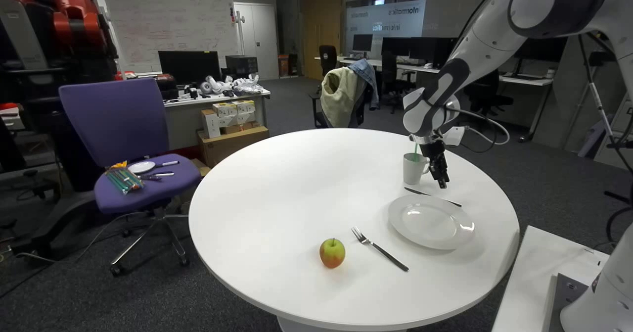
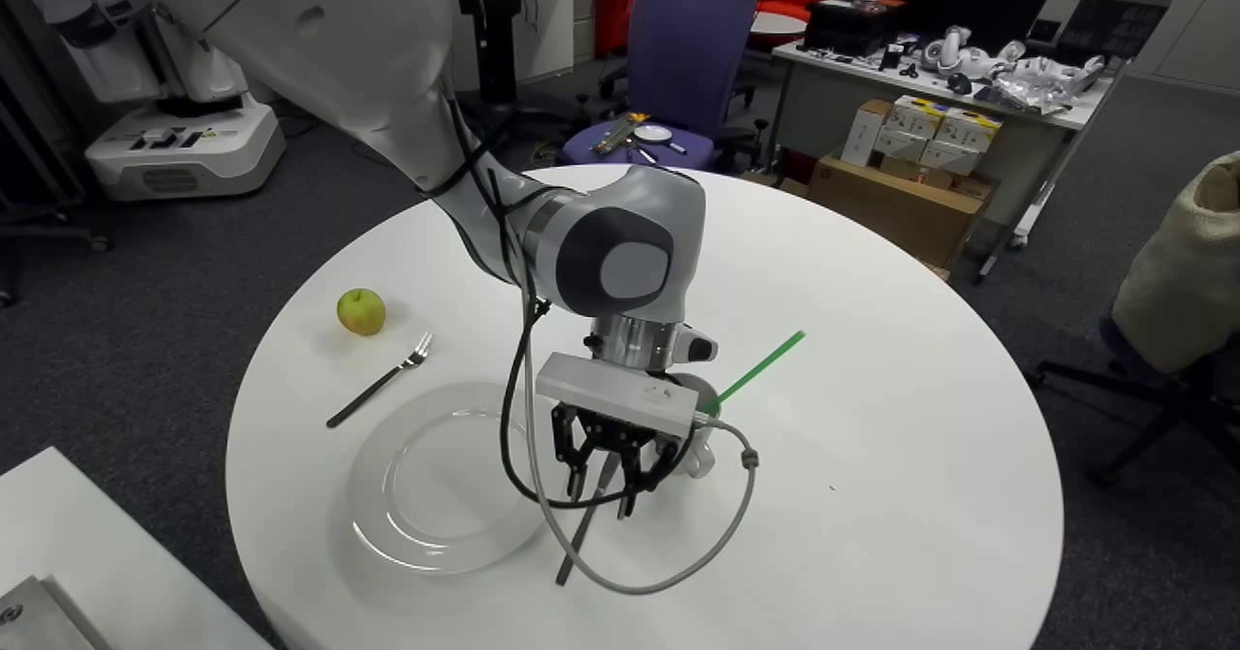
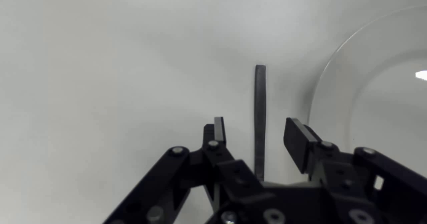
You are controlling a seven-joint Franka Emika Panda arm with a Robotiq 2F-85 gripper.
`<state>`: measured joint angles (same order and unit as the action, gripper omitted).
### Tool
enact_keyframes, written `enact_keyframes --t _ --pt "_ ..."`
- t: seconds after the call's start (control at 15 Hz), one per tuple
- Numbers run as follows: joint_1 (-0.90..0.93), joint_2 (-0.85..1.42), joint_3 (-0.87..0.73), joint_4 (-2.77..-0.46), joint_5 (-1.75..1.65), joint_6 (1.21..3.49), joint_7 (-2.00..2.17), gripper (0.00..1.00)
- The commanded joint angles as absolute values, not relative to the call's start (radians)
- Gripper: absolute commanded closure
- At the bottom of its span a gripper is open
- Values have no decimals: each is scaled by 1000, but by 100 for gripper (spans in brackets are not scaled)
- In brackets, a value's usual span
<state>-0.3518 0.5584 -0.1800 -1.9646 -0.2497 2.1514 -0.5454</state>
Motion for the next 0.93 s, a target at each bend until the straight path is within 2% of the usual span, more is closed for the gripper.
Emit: enact_keyframes --t 0.0,0.07,0.13,0.27,0.6,0.67,0.87 --pt "-371 519 -159 -1995 -205 2165 -551 44" --pt "-372 521 -156 -1995 -195 2164 -553 51" --pt "-374 521 -153 -1996 -183 2170 -555 50" --pt "-378 513 -148 -2009 -164 2198 -558 57" --pt "-374 503 -150 -2042 -159 2308 -553 53" --pt "-373 502 -151 -2048 -160 2322 -552 33" --pt "-374 498 -148 -2057 -151 2326 -550 15"
